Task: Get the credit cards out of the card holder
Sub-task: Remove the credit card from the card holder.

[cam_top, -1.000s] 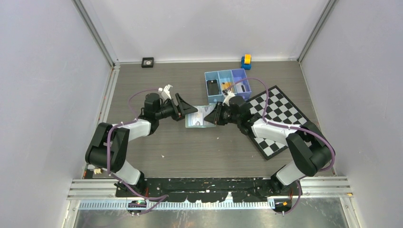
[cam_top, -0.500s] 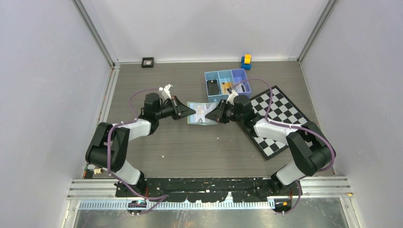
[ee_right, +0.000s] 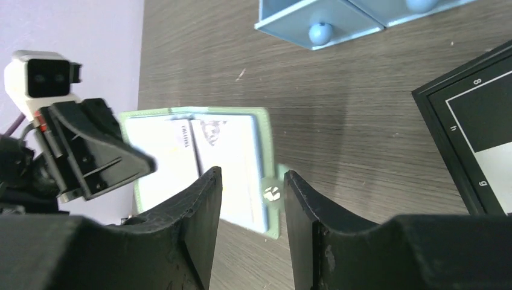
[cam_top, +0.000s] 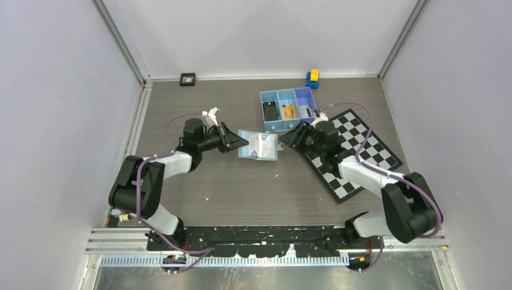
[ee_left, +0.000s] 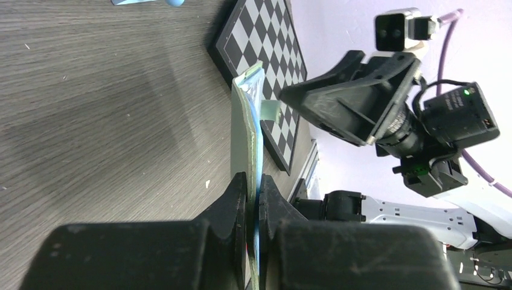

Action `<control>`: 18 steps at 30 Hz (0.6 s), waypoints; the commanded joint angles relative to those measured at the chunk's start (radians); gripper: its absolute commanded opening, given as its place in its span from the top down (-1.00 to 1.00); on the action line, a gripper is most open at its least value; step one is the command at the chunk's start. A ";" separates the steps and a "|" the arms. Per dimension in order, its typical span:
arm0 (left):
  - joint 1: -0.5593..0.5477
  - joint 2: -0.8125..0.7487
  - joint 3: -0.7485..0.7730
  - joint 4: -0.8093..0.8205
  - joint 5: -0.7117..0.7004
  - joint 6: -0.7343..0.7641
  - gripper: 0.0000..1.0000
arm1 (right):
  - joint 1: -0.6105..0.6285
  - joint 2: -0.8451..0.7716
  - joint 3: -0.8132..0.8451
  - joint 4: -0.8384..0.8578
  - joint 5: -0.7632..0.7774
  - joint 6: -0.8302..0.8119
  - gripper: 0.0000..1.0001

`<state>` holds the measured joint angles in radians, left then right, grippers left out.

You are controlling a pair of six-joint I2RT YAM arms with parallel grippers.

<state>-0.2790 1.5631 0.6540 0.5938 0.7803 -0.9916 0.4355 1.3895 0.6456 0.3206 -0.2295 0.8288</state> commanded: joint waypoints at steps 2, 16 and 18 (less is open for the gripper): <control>0.007 -0.029 -0.007 0.047 0.009 0.005 0.90 | 0.000 -0.148 -0.025 0.010 0.049 -0.047 0.05; 0.008 -0.025 -0.026 0.129 0.019 -0.031 1.00 | 0.026 -0.111 -0.081 0.336 -0.183 0.006 0.07; 0.008 -0.024 -0.030 0.148 0.021 -0.044 1.00 | 0.041 -0.057 -0.066 0.369 -0.218 0.020 0.10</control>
<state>-0.2787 1.5623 0.6300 0.6315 0.7795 -1.0065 0.4503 1.2568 0.5461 0.5377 -0.3374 0.8207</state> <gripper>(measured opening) 0.062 0.466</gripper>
